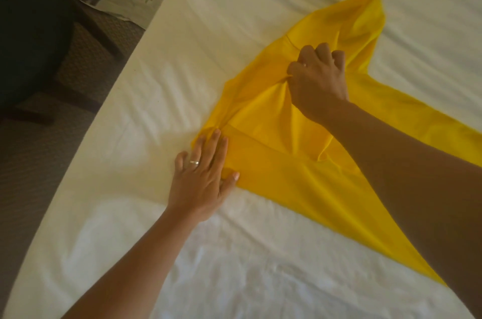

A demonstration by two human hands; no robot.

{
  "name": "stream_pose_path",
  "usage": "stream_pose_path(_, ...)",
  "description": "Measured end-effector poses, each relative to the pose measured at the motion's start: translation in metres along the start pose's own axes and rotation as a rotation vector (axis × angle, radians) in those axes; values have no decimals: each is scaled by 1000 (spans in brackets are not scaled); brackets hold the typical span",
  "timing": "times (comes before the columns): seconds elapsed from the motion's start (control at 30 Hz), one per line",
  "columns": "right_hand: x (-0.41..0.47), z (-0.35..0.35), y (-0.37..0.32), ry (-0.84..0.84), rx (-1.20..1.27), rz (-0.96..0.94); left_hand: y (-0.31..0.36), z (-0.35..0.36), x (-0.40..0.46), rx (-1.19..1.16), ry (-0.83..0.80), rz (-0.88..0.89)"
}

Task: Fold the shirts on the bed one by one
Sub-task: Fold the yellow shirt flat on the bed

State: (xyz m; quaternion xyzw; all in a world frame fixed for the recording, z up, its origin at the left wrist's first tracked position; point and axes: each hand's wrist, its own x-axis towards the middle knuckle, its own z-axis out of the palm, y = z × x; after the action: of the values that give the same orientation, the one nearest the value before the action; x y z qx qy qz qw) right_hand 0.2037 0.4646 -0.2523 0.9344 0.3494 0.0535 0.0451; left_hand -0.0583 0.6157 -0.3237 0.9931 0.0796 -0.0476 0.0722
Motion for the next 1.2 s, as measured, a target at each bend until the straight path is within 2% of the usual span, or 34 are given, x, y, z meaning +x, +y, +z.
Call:
stream_pose_path(0.17, -75, -31, -1, 211, 198, 109, 5, -15, 5, -40, -43, -21)
stream_pose_path(0.23, -119, -37, -1, 245, 216, 168, 6, -22, 8, -50, -43, -19)
stream_pose_path(0.4, -207, -25, -17, 157, 170, 185, 6, -30, 13, 39, 67, 29)
stream_pose_path(0.6, -250, 4, -32, -97, 105, 227, 4, -42, 15, 5, 170, 26)
stream_pose_path(0.67, -251, 5, -31, -116, 118, 226, 0, -43, 17, 68, 173, 107)
stream_pose_path(0.77, -255, 2, -29, -69, 170, 203, -11, -42, 21, 148, 176, 304)
stream_pose_path(0.87, -265, 3, -25, -36, 267, 193, -23, -41, 25, 179, 158, 417)
stream_pose_path(0.93, -272, 7, -24, -74, 334, 197, -28, -43, 27, 171, 152, 458)
stream_pose_path(1.07, -278, 10, -21, -255, 444, 117, -36, -46, 26, 143, 114, 568)
stream_pose_path(1.13, -269, 6, -15, -285, 543, 192, -35, -47, 24, 113, 54, 580)
stream_pose_path(1.2, -253, 3, -8, -209, 657, 392, -28, -50, 27, 56, 30, 504)
